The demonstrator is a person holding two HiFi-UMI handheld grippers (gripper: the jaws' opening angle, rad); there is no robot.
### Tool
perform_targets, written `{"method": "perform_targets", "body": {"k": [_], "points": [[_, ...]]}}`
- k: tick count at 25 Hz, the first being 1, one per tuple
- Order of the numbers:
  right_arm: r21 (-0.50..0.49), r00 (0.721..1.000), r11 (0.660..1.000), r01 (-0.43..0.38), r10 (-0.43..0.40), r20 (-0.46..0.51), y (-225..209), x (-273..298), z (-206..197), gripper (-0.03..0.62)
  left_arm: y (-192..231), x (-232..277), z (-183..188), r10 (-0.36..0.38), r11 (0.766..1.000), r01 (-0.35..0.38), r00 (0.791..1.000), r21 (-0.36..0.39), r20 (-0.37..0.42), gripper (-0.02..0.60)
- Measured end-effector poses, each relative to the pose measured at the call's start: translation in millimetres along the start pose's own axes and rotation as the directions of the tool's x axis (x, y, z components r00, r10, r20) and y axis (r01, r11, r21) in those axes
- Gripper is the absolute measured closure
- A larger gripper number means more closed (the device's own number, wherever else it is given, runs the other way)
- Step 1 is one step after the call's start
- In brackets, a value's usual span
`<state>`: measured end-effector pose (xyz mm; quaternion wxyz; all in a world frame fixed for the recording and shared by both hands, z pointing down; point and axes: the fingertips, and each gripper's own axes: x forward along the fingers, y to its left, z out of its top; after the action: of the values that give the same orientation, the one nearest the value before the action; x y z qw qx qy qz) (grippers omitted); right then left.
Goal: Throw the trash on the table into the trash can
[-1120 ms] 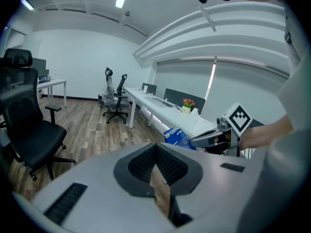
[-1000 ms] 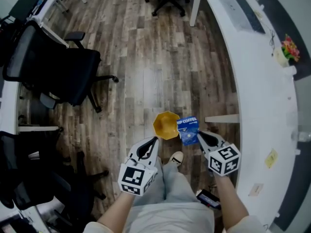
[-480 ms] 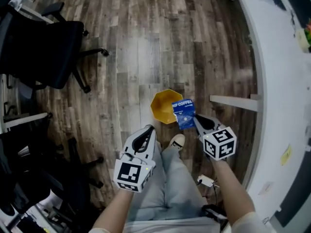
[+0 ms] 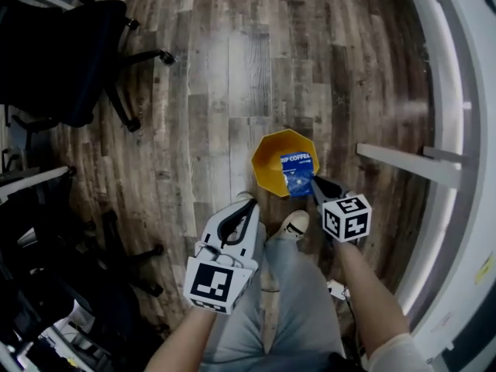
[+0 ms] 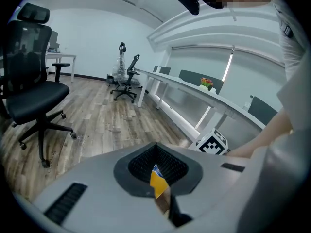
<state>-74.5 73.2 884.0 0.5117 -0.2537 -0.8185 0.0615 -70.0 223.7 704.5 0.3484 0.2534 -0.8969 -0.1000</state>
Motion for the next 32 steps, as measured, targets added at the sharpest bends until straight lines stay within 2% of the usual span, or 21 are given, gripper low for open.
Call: {"method": "perform_targets", "body": {"k": [9,16,17,18,19,25,32], "points": [[-0.008,0.996,0.999,0.04,-0.041,-0.073,-34,94,-46,0.553,36,39,-45,0.012,1.0,-0.012,1.0,-0.005,-0.015,0.581],[0.019,0.992,0.997,0.074,-0.071,-0.1,-56,121,-70,0.548,44,52,-62,0.0,1.0,0.0,1.0,0.006,-0.027,0.581],[0.027,0.992,0.997,0.071,-0.068,-0.103,-56,122,-71,0.531,45,52,-63,-0.001,1.0,0.001,1.0,0.005,-0.027,0.581],[0.032,0.992,0.997,0.065,-0.061,-0.106,-54,123,-72,0.475,45,52,-64,-0.002,1.0,0.002,1.0,0.005,-0.028,0.581],[0.03,0.992,0.998,0.06,-0.056,-0.109,-53,124,-72,0.447,46,52,-64,-0.002,1.0,0.002,1.0,0.005,-0.03,0.581],[-0.012,0.993,0.997,0.07,-0.071,-0.096,-48,106,-56,0.445,41,48,-55,-0.006,1.0,0.007,1.0,0.012,-0.025,0.581],[-0.065,0.998,0.997,0.042,-0.044,-0.04,-17,25,2,0.462,9,12,-3,-0.023,0.999,0.024,1.0,0.039,-0.015,0.581]]}}
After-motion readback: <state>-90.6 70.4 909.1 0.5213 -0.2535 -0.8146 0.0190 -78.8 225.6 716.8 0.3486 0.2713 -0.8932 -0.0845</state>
